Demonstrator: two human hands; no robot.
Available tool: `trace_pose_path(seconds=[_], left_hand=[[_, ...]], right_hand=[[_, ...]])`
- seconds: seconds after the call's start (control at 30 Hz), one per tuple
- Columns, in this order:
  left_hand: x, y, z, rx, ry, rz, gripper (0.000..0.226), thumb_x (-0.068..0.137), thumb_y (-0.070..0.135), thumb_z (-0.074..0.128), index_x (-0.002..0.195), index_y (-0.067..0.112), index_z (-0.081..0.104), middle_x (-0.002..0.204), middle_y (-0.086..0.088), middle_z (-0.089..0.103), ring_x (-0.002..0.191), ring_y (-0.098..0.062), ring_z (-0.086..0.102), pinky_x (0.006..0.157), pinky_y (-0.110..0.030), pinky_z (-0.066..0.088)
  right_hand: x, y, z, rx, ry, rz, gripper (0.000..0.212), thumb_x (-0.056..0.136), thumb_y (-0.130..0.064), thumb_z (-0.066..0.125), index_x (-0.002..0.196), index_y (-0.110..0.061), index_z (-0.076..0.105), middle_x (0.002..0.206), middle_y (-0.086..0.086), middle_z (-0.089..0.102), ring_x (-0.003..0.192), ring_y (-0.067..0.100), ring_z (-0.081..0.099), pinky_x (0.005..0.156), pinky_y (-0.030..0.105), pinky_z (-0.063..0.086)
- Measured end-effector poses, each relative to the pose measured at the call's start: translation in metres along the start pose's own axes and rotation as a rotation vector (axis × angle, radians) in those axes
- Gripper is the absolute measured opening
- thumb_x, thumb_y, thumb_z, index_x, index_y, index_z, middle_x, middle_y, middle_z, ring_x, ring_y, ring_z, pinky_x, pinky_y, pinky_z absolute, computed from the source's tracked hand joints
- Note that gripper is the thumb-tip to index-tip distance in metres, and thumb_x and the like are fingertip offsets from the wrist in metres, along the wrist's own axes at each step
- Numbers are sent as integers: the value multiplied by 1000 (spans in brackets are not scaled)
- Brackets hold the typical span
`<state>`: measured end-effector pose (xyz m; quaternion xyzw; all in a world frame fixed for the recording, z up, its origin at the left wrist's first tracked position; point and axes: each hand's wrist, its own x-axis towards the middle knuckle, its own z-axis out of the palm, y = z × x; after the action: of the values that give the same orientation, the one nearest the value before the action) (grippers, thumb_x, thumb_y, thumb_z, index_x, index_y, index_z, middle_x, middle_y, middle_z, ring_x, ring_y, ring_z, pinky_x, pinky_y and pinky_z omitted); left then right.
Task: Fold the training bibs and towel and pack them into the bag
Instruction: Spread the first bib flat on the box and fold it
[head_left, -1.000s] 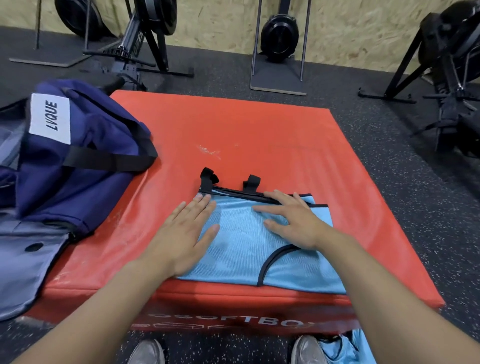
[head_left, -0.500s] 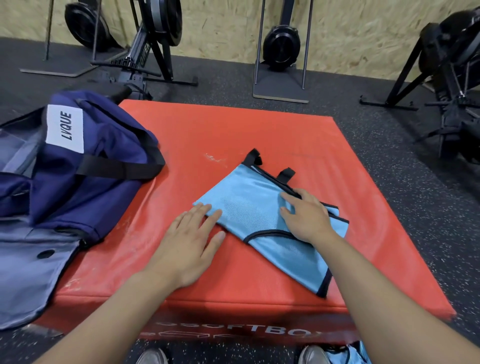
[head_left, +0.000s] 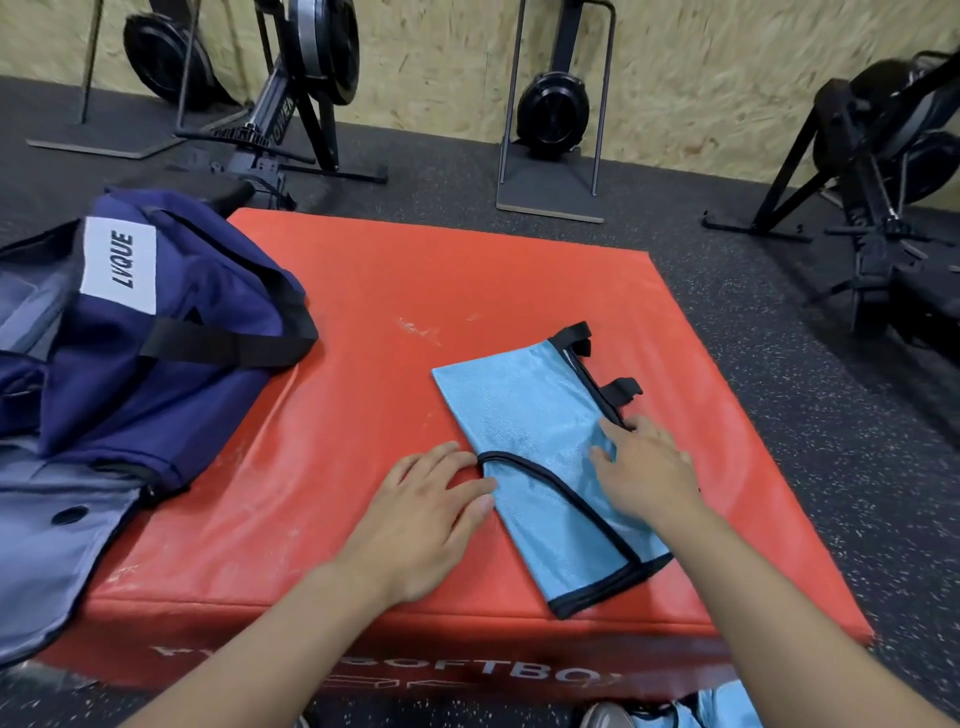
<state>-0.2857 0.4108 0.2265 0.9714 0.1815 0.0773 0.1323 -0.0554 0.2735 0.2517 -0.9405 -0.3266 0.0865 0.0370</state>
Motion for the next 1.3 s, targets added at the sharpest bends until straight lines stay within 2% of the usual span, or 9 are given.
trace_pose_path(seconds=[0.23, 0.37, 0.47, 0.6, 0.73, 0.87, 1.03, 1.1, 1.3], left_hand=[[-5, -30, -7, 79, 15, -123, 70, 94, 62, 1, 142, 44, 49, 152, 13, 41, 149, -10, 21, 119, -39, 17], [-12, -47, -11, 122, 5, -156, 79, 89, 68, -8, 145, 47, 44, 154, 12, 38, 150, -12, 19, 119, -39, 16], [-21, -54, -9, 126, -14, -98, 81, 91, 69, -13, 148, 45, 40, 155, 13, 39, 150, -10, 20, 119, -36, 16], [-46, -57, -12, 118, -41, 30, 57, 102, 60, 8, 148, 45, 39, 155, 18, 38, 148, -4, 23, 116, -29, 13], [-74, -59, -19, 93, -57, 157, 44, 105, 50, 24, 148, 51, 35, 159, 23, 28, 149, -3, 23, 115, -32, 21], [-87, -54, -23, 127, -61, 257, 42, 105, 50, 28, 146, 52, 38, 163, 19, 20, 150, -5, 20, 115, -33, 21], [-78, -38, -19, 153, -69, 324, 41, 106, 52, 29, 141, 46, 50, 167, 13, 8, 153, -11, 11, 116, -38, 19], [-72, -34, -20, 166, -72, 344, 41, 106, 51, 29, 138, 42, 55, 168, 11, 5, 154, -13, 8, 118, -38, 16], [-70, -24, -26, -33, -87, 332, 46, 107, 54, 27, 137, 36, 57, 159, 31, 21, 152, -3, 8, 121, -27, 10]], right_hand=[[-26, 20, 2, 79, -25, -206, 51, 103, -39, 43, 152, -30, 38, 151, -2, 38, 138, 23, 35, 112, 40, 32], [-41, 31, 8, 138, -35, -352, 51, 103, -36, 46, 153, -30, 38, 154, -4, 37, 140, 19, 33, 114, 29, 25], [-48, 46, 11, 199, -43, -439, 52, 104, -32, 47, 154, -30, 34, 157, -6, 36, 144, 15, 31, 118, 27, 22], [-60, 83, 11, 266, -32, -564, 50, 101, -32, 47, 151, -33, 39, 153, -15, 43, 142, 2, 35, 119, 32, 28], [-79, 120, 2, 262, -72, -637, 40, 102, -26, 54, 138, -42, 56, 150, -25, 41, 142, -13, 26, 119, 16, 20], [-92, 126, -1, 254, -86, -725, 40, 96, -20, 65, 122, -51, 66, 150, -30, 39, 144, -10, 23, 116, 8, 12], [-88, 104, 10, 140, -12, -851, 38, 96, -16, 58, 125, -39, 67, 165, -19, 15, 154, 12, 6, 118, 34, 19], [-84, 94, 10, 42, 19, -860, 32, 96, -13, 56, 118, -33, 67, 166, -18, 7, 155, 13, -2, 119, 36, 15], [-78, 85, 13, 117, 19, -873, 19, 100, -13, 49, 106, -25, 63, 158, -26, 30, 152, 3, 12, 123, 43, 20]])
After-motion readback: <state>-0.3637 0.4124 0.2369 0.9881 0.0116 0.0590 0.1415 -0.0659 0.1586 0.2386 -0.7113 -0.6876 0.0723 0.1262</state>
